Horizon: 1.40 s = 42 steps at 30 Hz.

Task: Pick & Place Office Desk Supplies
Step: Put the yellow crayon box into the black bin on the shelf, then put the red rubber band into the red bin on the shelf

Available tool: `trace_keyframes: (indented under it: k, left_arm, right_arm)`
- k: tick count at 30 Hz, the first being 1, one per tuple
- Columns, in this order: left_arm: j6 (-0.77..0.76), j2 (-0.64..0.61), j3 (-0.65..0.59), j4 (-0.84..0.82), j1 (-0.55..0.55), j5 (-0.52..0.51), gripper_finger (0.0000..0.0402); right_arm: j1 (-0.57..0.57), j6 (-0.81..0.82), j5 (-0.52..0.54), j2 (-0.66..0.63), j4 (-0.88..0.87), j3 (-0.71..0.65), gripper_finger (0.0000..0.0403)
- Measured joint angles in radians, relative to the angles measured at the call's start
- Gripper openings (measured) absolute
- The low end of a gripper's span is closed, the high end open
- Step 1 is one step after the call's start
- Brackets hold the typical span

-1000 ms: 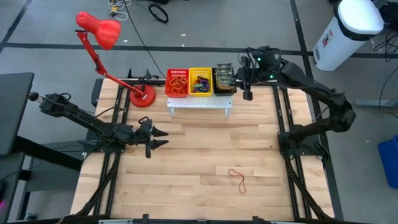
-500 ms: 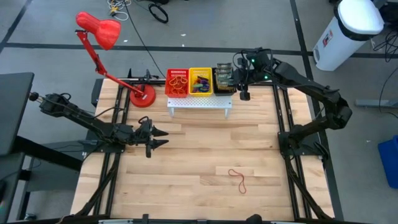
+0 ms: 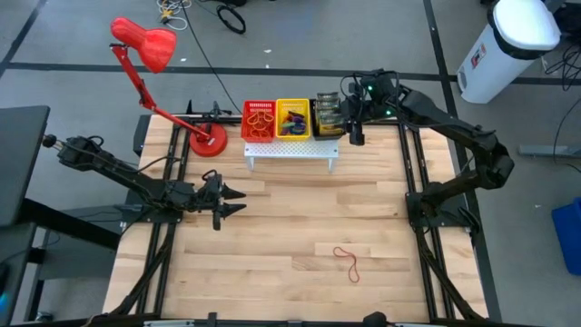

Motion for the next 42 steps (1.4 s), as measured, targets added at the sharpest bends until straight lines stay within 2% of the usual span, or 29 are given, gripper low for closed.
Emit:
trace_keyframes:
  k: [6,10,13,16,18,20,24,27,30,35,42]
  left_arm:
    - [0.011,0.0,0.0,0.0,0.0,-0.017,0.0192]
    - [0.024,0.028,0.0,0.0,0.0,-0.076,0.0174]
    - [0.034,0.089,0.0,0.05,0.0,-0.079,0.0131]
    - [0.083,0.176,0.0,0.169,0.0,-0.079,0.007]
    - [0.134,0.24,0.0,0.259,0.0,-0.079,0.003]
    - [0.181,0.306,0.0,0.368,0.001,-0.08,0.001]
    - [0.256,0.425,0.0,0.583,0.002,-0.08,0.0011]
    - [0.301,0.493,0.001,0.684,0.015,-0.079,0.0016]
    - [0.311,0.531,0.001,0.712,0.025,-0.08,0.0018]
    - [0.256,0.56,0.001,0.711,0.026,-0.078,0.0018]
    - [0.18,0.564,0.001,0.707,0.026,-0.078,0.0018]
  right_arm:
    - [0.002,0.065,0.017,-0.054,0.039,0.0,0.0198]
    - [0.07,0.169,0.104,-0.115,0.017,0.0,0.0168]
    - [0.163,0.246,0.147,-0.158,0.023,-0.062,0.0114]
    - [0.259,0.324,0.144,-0.197,0.083,-0.21,0.0039]
    - [0.33,0.4,0.15,-0.221,0.137,-0.313,0.0011]
    - [0.415,0.502,0.215,-0.236,0.195,-0.408,0.0017]
    - [0.621,0.726,0.413,-0.23,0.214,-0.528,0.0024]
    - [0.766,0.938,0.474,-0.211,0.215,-0.582,0.0016]
    - [0.906,1.142,0.501,-0.172,0.194,-0.594,0.0024]
    - [1.107,1.403,0.5,-0.061,0.17,-0.58,0.0073]
    - [1.265,1.624,0.465,0.13,0.14,-0.498,0.012]
